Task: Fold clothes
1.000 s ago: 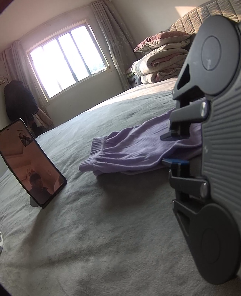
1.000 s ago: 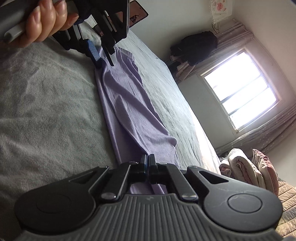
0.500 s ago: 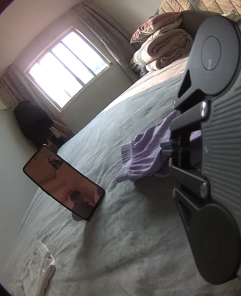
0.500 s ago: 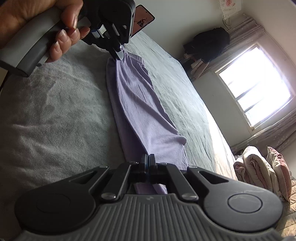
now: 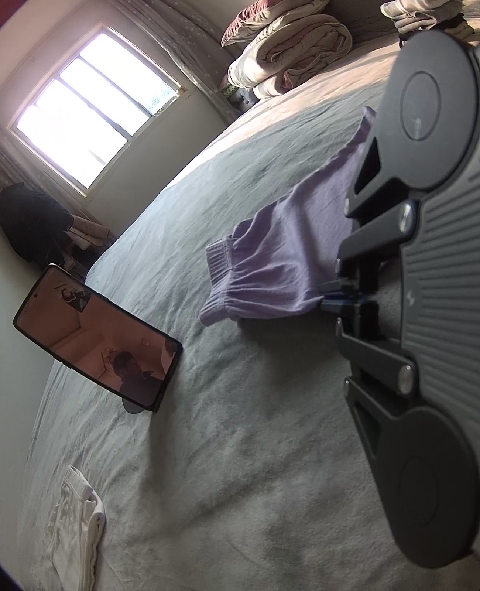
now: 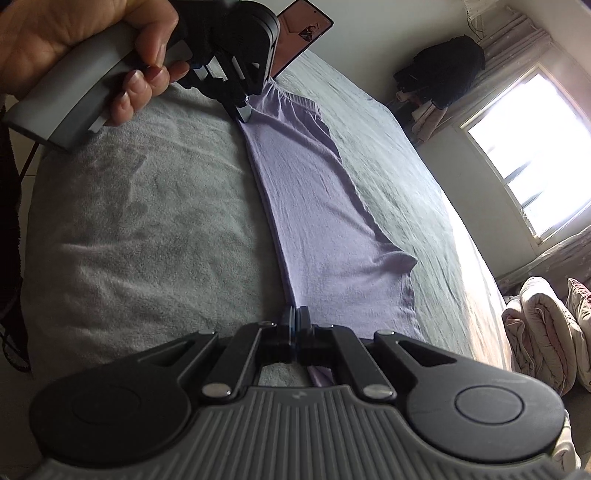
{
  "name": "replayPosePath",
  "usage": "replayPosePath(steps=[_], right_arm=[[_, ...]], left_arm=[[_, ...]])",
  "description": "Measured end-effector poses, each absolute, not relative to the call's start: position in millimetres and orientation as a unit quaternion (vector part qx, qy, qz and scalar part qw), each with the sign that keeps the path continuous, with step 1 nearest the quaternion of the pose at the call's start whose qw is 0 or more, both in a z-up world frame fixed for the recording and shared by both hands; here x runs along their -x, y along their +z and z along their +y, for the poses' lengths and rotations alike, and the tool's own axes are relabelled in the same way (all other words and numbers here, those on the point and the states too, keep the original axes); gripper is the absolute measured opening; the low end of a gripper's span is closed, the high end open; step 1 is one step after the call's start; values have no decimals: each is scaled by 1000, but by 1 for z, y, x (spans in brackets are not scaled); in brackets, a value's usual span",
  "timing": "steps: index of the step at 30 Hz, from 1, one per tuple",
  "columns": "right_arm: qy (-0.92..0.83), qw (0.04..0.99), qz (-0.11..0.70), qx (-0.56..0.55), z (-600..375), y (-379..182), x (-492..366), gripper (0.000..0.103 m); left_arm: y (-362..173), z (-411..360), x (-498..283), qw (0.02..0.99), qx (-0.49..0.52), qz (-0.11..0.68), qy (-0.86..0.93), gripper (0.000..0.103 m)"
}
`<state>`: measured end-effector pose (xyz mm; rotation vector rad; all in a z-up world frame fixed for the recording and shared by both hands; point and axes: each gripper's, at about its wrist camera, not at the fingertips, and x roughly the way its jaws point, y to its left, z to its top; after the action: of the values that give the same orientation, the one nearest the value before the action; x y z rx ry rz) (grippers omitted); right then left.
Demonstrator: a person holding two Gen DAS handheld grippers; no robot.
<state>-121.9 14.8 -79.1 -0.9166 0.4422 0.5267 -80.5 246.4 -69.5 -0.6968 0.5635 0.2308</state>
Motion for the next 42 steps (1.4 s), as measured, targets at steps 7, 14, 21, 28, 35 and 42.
replayPosePath(steps=[7,14,21,28,35,42], right_arm=[[252,861,228,378,-1,-70,136,8],[252,876,265,315,-49,-63,145,13],[222,889,286,280,-107,-59,147,13],[189,903,290,254,-153,-62,148,14],[172,911,288,238,-189,-68,150,19],[181,911,283,240,-207,-65,141,38]], left_arm=[[-53,231,91,910,311,262,85,24],[-38,187,92,934,238,266,-33,32],[-36,120,92,937,131,273,-171,32],[-36,68,99,916,63,269,-290,31],[-42,16,110,888,-22,272,-371,31],[-53,-6,101,880,-46,287,-375,31]])
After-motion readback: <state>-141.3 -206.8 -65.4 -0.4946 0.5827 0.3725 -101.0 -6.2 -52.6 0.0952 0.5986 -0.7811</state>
